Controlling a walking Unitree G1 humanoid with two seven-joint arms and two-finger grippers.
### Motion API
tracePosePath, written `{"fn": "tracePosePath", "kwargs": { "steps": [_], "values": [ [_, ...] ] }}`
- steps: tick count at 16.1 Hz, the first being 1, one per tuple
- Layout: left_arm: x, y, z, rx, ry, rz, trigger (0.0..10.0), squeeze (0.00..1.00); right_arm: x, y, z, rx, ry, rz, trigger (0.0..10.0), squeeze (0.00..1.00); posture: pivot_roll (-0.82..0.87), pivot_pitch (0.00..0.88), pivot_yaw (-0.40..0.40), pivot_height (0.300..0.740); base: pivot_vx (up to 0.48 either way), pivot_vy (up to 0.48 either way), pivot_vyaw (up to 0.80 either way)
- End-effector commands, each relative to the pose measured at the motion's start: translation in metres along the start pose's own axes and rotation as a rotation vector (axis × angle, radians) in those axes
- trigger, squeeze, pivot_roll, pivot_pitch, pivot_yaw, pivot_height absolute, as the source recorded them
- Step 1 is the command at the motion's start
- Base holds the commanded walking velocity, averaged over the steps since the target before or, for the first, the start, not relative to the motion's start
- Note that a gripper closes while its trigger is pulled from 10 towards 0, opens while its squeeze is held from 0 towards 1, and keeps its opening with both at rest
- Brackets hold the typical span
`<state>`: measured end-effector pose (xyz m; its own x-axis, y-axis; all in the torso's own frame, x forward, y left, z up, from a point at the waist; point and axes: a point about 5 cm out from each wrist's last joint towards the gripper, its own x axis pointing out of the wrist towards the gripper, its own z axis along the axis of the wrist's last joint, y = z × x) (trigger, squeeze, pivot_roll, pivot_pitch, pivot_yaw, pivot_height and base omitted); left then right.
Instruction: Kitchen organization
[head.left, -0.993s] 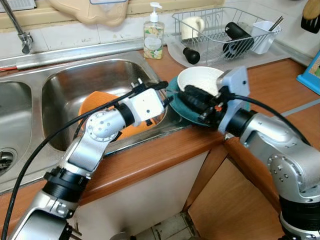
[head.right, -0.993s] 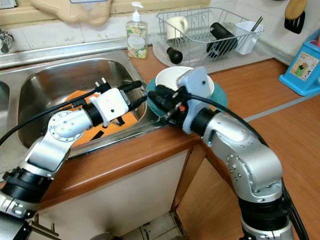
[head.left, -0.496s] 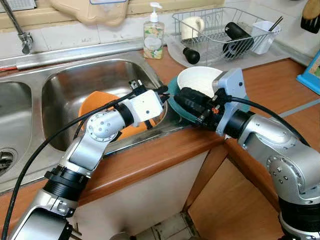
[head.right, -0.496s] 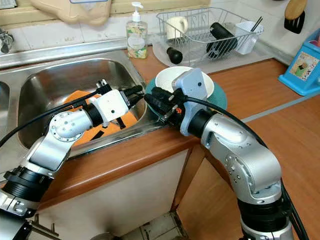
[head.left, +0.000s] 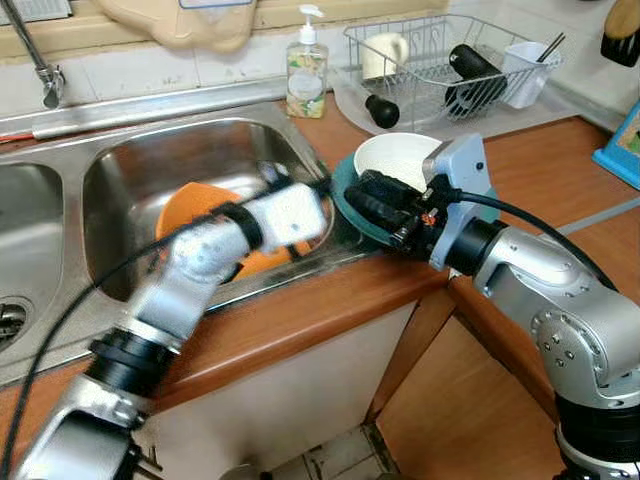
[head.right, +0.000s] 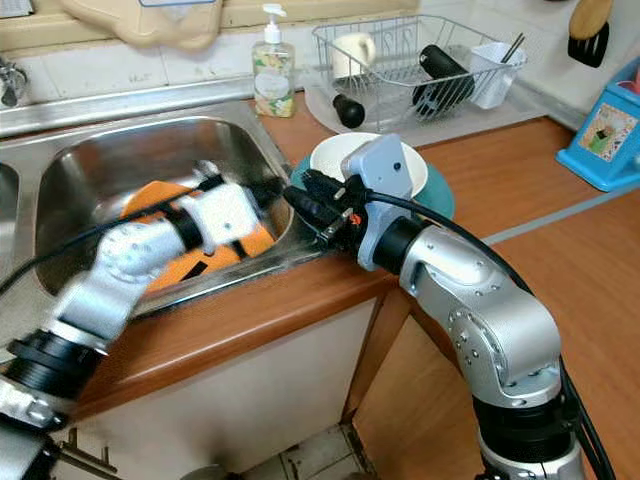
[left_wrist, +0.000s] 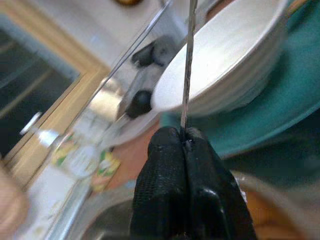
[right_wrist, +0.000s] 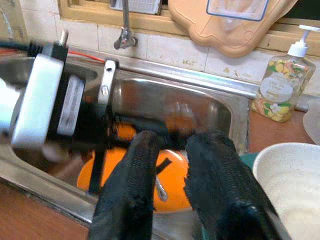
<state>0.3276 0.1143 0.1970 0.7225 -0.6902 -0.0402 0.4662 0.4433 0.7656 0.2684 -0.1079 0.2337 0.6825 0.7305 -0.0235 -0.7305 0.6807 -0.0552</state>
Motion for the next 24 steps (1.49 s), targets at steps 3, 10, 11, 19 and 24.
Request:
{"fn": "tracePosePath", "kwargs": {
  "steps": [3, 10, 11, 19, 24],
  "values": [
    [-0.007, 0.016, -0.019, 0.030, 0.095, 0.051, 0.0, 0.00, -0.003, -0.002, -0.003, -0.059, 0.030, -0.016, 10.0, 0.00, -0.16, 0.000, 0.013, 0.740, 0.000, 0.000, 0.00],
    [-0.026, 0.011, -0.092, 0.027, 0.517, -0.044, 4.6, 0.00, 0.000, 0.010, -0.017, -0.134, 0.096, 0.028, 10.0, 0.00, -0.16, 0.000, 0.018, 0.740, 0.000, 0.000, 0.00],
    [-0.026, 0.008, -0.098, 0.036, 0.554, -0.076, 10.0, 0.00, 0.001, 0.011, -0.018, -0.136, 0.099, 0.030, 10.0, 0.00, -0.17, 0.000, 0.017, 0.740, 0.000, 0.000, 0.00],
    [-0.027, -0.012, -0.122, -0.070, 0.679, -0.215, 10.0, 1.00, -0.002, 0.018, -0.031, -0.173, 0.178, 0.086, 10.0, 0.00, -0.18, 0.000, 0.026, 0.740, 0.000, 0.000, 0.00],
    [-0.023, -0.006, -0.118, -0.108, 0.631, -0.154, 10.0, 1.00, -0.001, 0.001, -0.020, -0.166, 0.127, -0.015, 10.0, 0.00, -0.18, 0.000, 0.022, 0.740, 0.000, 0.000, 0.00]
  ]
}}
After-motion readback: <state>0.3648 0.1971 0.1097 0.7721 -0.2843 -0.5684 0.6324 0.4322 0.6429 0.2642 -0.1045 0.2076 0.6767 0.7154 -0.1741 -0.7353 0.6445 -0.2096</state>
